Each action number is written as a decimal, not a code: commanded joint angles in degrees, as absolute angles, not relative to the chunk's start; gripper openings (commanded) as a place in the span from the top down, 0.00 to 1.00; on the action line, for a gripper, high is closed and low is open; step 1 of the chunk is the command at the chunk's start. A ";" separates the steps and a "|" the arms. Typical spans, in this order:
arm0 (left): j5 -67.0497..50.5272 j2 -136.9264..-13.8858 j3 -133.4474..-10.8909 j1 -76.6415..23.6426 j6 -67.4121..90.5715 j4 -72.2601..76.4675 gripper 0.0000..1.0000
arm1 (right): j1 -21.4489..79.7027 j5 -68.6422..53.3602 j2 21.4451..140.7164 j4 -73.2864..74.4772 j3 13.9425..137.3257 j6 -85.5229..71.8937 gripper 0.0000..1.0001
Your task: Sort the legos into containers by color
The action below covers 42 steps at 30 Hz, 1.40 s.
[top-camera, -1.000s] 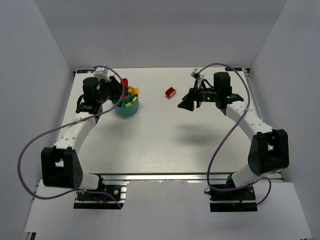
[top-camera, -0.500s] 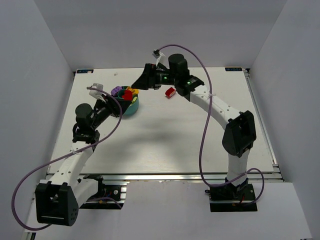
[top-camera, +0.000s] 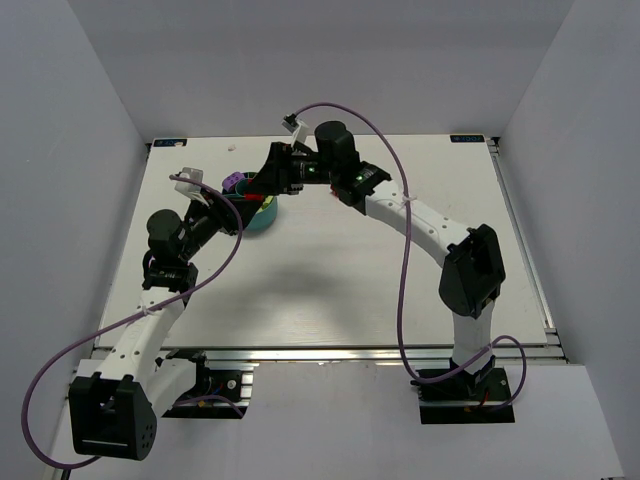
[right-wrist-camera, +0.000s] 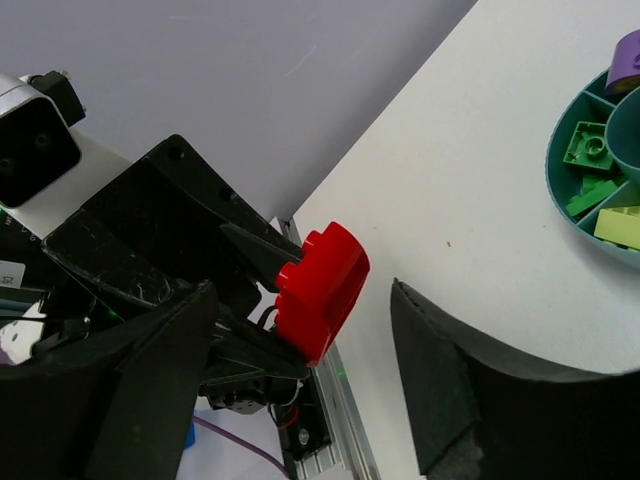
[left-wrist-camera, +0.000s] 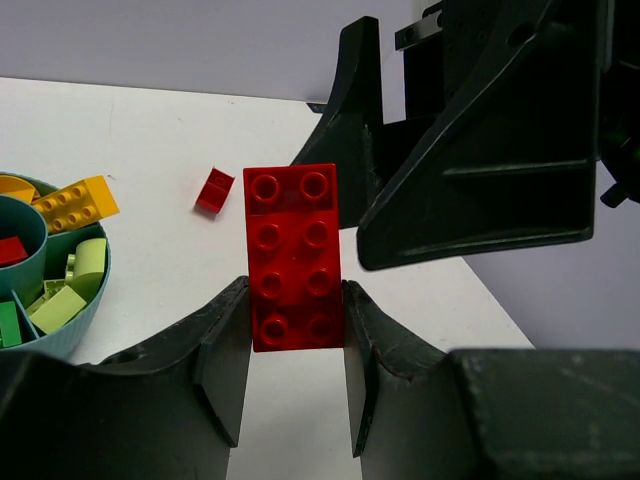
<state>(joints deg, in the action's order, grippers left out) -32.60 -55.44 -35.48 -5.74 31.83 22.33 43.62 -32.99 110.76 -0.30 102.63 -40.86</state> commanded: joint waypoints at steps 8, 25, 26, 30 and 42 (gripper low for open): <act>-32.35 -53.79 -35.77 -5.98 30.76 20.92 0.70 | 45.00 -31.11 112.15 -2.20 104.32 -39.99 0.65; -0.80 -49.91 -47.89 -5.63 24.87 -13.08 0.02 | 44.56 -25.51 121.10 -5.88 114.34 -15.23 1.00; 1.21 -50.62 -50.77 -5.36 25.22 -15.01 0.02 | 44.47 -24.44 121.81 -6.67 114.69 -13.81 1.00; 3.25 -55.36 -57.54 -4.66 26.36 -24.58 0.02 | 44.65 -19.87 126.20 -8.87 117.85 -9.41 1.00; 3.51 -56.69 -59.94 -3.43 29.00 -26.63 0.02 | 45.35 -9.67 138.50 -15.82 127.00 -4.48 1.00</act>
